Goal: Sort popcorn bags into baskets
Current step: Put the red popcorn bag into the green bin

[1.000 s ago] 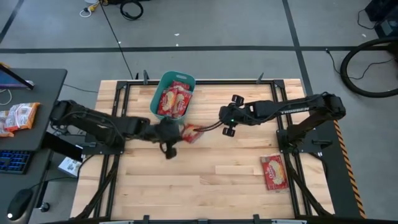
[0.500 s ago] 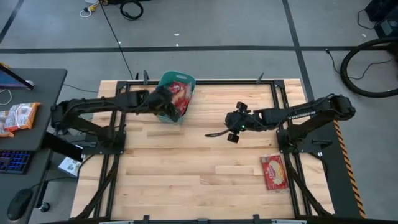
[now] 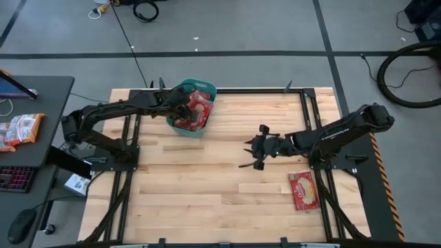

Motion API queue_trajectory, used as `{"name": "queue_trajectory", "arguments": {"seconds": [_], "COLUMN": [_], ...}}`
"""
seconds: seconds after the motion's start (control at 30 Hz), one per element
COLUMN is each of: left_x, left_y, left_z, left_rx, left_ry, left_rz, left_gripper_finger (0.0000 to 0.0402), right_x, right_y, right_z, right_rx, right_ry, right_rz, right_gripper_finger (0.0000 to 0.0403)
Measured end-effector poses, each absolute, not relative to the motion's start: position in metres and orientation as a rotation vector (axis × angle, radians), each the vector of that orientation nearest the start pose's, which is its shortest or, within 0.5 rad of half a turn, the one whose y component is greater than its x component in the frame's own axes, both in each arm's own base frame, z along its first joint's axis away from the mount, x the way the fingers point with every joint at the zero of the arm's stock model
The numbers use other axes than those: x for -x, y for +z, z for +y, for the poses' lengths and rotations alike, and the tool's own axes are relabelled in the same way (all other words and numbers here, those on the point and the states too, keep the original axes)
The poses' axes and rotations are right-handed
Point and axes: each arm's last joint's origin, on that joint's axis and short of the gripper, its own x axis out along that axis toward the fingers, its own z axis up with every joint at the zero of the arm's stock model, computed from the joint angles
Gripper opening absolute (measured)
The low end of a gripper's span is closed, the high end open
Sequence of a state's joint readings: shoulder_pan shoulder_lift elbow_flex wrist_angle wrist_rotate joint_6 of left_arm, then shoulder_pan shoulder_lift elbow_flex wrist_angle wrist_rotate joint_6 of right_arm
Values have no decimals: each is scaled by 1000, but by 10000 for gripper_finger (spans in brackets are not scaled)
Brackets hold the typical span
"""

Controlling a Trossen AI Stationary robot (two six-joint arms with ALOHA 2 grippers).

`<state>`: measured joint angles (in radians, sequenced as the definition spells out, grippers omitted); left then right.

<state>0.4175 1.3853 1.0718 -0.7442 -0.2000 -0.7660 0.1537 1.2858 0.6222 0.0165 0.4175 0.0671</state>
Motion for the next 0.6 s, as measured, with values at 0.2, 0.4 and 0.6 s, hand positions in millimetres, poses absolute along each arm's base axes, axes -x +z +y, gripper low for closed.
{"name": "queue_trajectory", "arguments": {"seconds": [0.2,0.4,0.6], "left_x": [-249,-250,-259], "left_y": [261,261,265], "left_z": [117,114,109], "left_rx": [789,781,673], "left_ry": [948,939,808], "left_rz": [769,769,767], "left_gripper_finger": [33,88,135], "right_x": [-246,-246,-247], "right_y": [189,192,193], "right_z": [34,35,35], "right_rx": [149,164,160], "right_ry": [-250,-238,-229], "right_rz": [610,587,580], "right_gripper_finger": [131,131,131]}}
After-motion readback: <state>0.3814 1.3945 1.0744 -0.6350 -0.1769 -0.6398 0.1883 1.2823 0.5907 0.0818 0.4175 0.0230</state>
